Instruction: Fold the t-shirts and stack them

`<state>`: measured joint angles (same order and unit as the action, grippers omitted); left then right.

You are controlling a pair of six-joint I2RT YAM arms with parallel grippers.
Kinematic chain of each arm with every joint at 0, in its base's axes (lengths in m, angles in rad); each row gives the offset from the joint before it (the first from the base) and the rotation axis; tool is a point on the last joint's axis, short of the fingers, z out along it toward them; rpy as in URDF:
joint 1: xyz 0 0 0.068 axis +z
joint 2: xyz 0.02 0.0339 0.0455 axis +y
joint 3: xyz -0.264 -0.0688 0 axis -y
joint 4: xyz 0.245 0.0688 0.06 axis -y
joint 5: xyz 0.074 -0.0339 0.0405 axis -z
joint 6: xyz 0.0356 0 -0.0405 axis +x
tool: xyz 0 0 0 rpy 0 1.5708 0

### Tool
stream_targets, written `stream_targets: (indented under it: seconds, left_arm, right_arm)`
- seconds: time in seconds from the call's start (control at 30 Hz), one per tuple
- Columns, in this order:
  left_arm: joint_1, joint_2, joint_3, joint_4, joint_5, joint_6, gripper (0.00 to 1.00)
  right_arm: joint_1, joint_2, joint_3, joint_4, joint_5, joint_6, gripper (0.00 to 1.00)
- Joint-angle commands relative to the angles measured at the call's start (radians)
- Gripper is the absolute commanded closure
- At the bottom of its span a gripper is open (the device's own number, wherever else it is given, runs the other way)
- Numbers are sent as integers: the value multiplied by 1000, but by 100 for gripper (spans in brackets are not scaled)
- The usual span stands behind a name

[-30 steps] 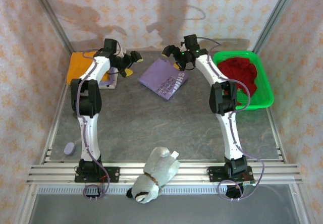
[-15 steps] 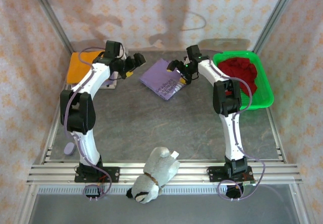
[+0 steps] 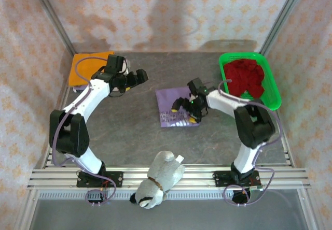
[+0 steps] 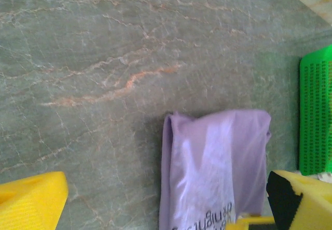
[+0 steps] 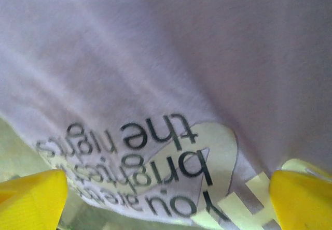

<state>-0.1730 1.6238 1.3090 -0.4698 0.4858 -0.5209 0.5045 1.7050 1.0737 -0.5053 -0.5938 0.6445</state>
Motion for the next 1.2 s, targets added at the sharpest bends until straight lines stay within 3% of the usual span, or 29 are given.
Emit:
stream_targets:
  seconds: [0.0, 0.13, 0.2, 0.3, 0.4, 0.47, 0.7, 1.03, 1.17]
  left_arm:
    - [-29, -17, -21, -37, -12, 43, 5]
    - [-57, 37, -6, -62, 76, 4, 19]
    - [-71, 77, -4, -44, 115, -19, 27]
    - [-100, 122, 14, -20, 136, -19, 29]
    - [-117, 172, 42, -16, 129, -19, 31]
    - [-117, 209, 52, -1, 142, -50, 35]
    - [-118, 326, 77, 84, 196, -98, 43]
    - [-121, 445, 142, 129, 225, -113, 52]
    - [-122, 473, 174, 145, 236, -116, 62]
  right_arm:
    - [4, -194, -34, 9, 133, 47, 0]
    - [-46, -285, 45, -167, 271, -82, 1]
    - [-116, -237, 102, -222, 231, -173, 7]
    - [-191, -118, 204, -285, 176, -319, 17]
    - [-245, 26, 302, -306, 92, -420, 35]
    - [-265, 110, 361, -306, 45, -461, 41]
    - [-277, 292, 513, -317, -39, -544, 42]
    - [-286, 405, 580, -311, -75, -560, 49]
    - [-296, 426, 591, -305, -94, -563, 58]
